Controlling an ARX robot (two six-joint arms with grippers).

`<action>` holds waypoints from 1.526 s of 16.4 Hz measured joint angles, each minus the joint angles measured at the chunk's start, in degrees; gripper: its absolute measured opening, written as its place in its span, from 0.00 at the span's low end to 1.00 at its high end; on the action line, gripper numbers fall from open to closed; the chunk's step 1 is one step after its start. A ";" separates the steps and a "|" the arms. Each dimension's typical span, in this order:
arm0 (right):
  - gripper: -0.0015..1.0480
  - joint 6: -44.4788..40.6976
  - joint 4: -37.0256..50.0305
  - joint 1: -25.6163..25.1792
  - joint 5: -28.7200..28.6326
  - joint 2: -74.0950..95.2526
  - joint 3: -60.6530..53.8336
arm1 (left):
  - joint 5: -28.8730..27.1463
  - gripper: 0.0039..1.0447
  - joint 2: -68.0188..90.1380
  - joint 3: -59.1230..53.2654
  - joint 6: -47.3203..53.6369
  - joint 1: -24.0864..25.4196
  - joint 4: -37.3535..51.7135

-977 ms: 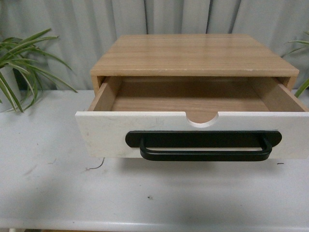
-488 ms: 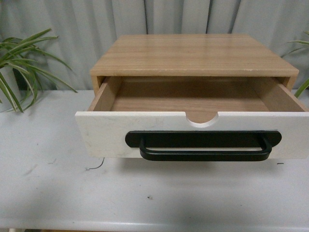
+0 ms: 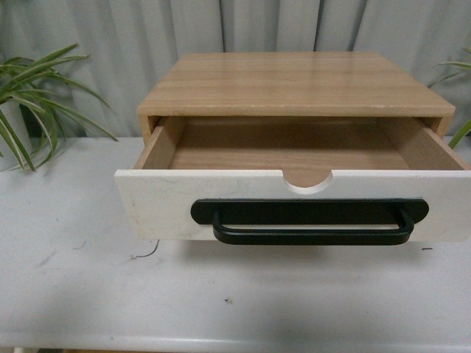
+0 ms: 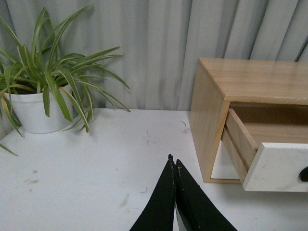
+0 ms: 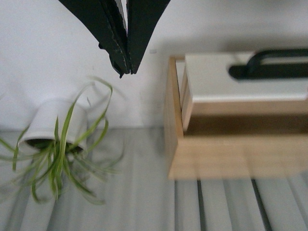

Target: Pull drawer

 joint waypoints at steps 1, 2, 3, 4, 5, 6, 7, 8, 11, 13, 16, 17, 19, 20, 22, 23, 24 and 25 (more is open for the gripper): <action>0.02 0.07 -8.87 0.00 -0.02 -5.77 0.02 | -0.02 0.01 -0.98 0.00 0.00 0.00 -0.76; 0.02 0.07 -9.20 0.00 0.02 -9.46 0.02 | -0.09 0.01 -3.10 0.13 0.00 0.00 -3.96; 0.02 0.15 -9.27 0.00 0.13 -9.31 0.15 | 0.00 0.01 -8.98 0.04 0.02 0.00 -11.65; 0.02 0.17 -10.03 0.00 0.11 -9.22 0.04 | 0.04 0.01 -10.38 0.22 0.02 -0.09 -10.01; 0.02 0.17 -9.53 0.00 0.02 -9.35 0.04 | -0.04 0.01 -10.45 -0.02 0.02 -0.02 -11.34; 0.02 0.20 -9.84 -0.04 0.09 -9.33 0.04 | 0.00 0.01 -10.43 0.04 0.02 -0.04 -11.34; 0.02 0.20 -9.79 0.00 0.09 -9.35 0.04 | -0.02 0.01 -10.45 0.02 0.02 -0.04 -10.86; 0.02 0.20 -9.79 0.00 0.09 -9.35 0.04 | 0.00 0.01 -10.45 0.02 0.02 -0.04 -11.21; 0.03 0.15 -9.75 0.00 0.09 -9.35 0.04 | -0.02 0.01 -10.43 0.04 0.02 -0.04 -11.10; 0.26 0.20 -9.75 0.00 0.09 -9.35 0.04 | -0.02 0.23 -10.43 0.04 0.00 -0.04 -11.10; 0.93 0.24 -9.75 0.00 0.09 -9.35 0.04 | -0.02 0.93 -10.45 0.04 0.04 -0.04 -11.10; 0.94 0.24 -9.75 0.00 0.09 -9.35 0.04 | 0.00 0.94 -10.43 0.02 0.04 -0.04 -11.10; 0.94 0.24 -9.75 0.00 0.09 -9.35 0.04 | 0.00 0.94 -10.45 0.04 0.07 -0.04 -11.10; 0.94 0.24 -9.75 0.00 0.09 -9.35 0.04 | 0.00 0.94 -10.43 0.02 0.04 -0.04 -11.10; 0.94 0.24 -9.75 0.00 0.09 -9.35 0.04 | -0.02 0.94 -10.43 0.02 0.04 -0.04 -11.10; 0.94 0.24 -9.75 0.00 0.09 -9.35 0.04 | 0.00 0.94 -10.45 0.02 0.04 -0.04 -11.10; 0.94 0.24 -9.75 0.00 0.09 -9.35 0.04 | 0.00 0.94 -10.45 0.04 0.07 -0.04 -11.10; 0.94 0.24 -9.75 0.00 0.09 -9.35 0.04 | 0.00 0.94 -10.43 0.02 0.07 -0.04 -11.10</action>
